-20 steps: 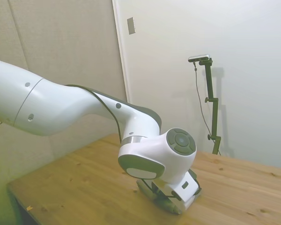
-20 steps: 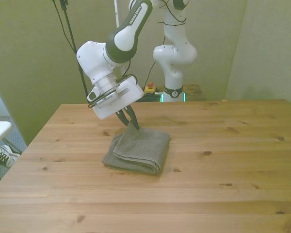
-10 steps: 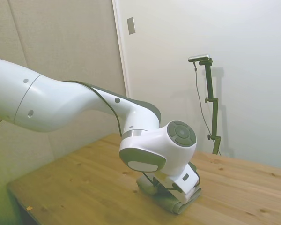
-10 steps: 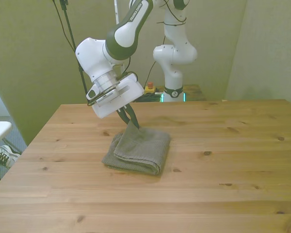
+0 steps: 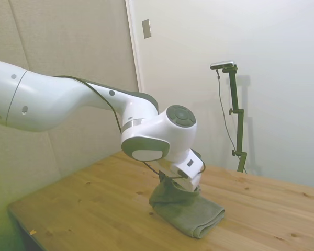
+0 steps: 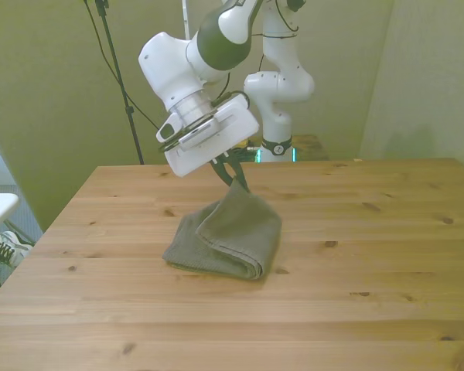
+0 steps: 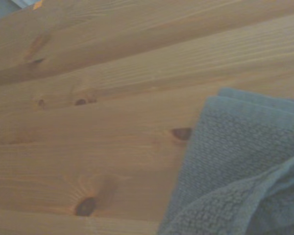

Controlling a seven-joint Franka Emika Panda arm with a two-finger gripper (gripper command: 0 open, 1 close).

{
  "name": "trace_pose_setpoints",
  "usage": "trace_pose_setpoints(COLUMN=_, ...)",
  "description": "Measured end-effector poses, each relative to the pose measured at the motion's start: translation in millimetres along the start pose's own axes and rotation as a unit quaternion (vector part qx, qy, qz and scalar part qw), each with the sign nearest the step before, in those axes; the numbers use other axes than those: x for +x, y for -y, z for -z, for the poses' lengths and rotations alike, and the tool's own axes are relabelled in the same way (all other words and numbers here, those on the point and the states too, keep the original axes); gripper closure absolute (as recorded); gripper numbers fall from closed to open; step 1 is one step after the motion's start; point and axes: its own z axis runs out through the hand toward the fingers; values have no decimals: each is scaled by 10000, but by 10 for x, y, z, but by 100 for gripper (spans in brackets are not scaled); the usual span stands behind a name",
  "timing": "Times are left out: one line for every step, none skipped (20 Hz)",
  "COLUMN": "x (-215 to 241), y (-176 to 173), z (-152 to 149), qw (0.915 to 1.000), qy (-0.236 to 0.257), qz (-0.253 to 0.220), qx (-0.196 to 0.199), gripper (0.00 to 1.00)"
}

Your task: Unfold the towel

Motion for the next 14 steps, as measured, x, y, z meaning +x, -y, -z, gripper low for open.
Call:
trace_pose_setpoints(x=-39, y=101, z=-17, qw=10000, qy=-6, qz=53, qx=-9, gripper=100)
trace_pose_setpoints(x=-76, y=197, z=-35, qw=9999, qy=-15, qz=114, qx=-19, gripper=100)
trace_pose_setpoints(x=-115, y=282, z=-57, qw=9999, qy=-12, qz=165, qx=-23, gripper=100)
trace_pose_setpoints(x=-148, y=356, z=-83, qw=9998, qy=-8, qz=200, qx=-29, gripper=100)
trace_pose_setpoints(x=-174, y=421, z=-109, qw=9997, qy=-7, qz=229, qx=-31, gripper=100)
trace_pose_setpoints(x=-197, y=479, z=-135, qw=9997, qy=-4, qz=261, qx=-33, gripper=100)
trace_pose_setpoints(x=-219, y=529, z=-161, qw=9996, qy=8, qz=289, qx=-33, gripper=100)
trace_pose_setpoints(x=-238, y=573, z=-181, qw=9995, qy=23, qz=313, qx=-32, gripper=100)
trace_pose_setpoints(x=-254, y=616, z=-201, qw=9994, qy=39, qz=335, qx=-31, gripper=100)
trace_pose_setpoints(x=-272, y=680, z=-227, qw=9993, qy=56, qz=363, qx=-29, gripper=100)
trace_pose_setpoints(x=-284, y=741, z=-255, qw=9992, qy=72, qz=388, qx=-35, gripper=100)
trace_pose_setpoints(x=-298, y=806, z=-296, qw=9991, qy=94, qz=414, qx=-51, gripper=100)
trace_pose_setpoints(x=-316, y=885, z=-352, qw=9989, qy=124, qz=441, qx=-72, gripper=100)
trace_pose_setpoints(x=-343, y=965, z=-432, qw=9987, qy=170, qz=465, qx=-101, gripper=100)
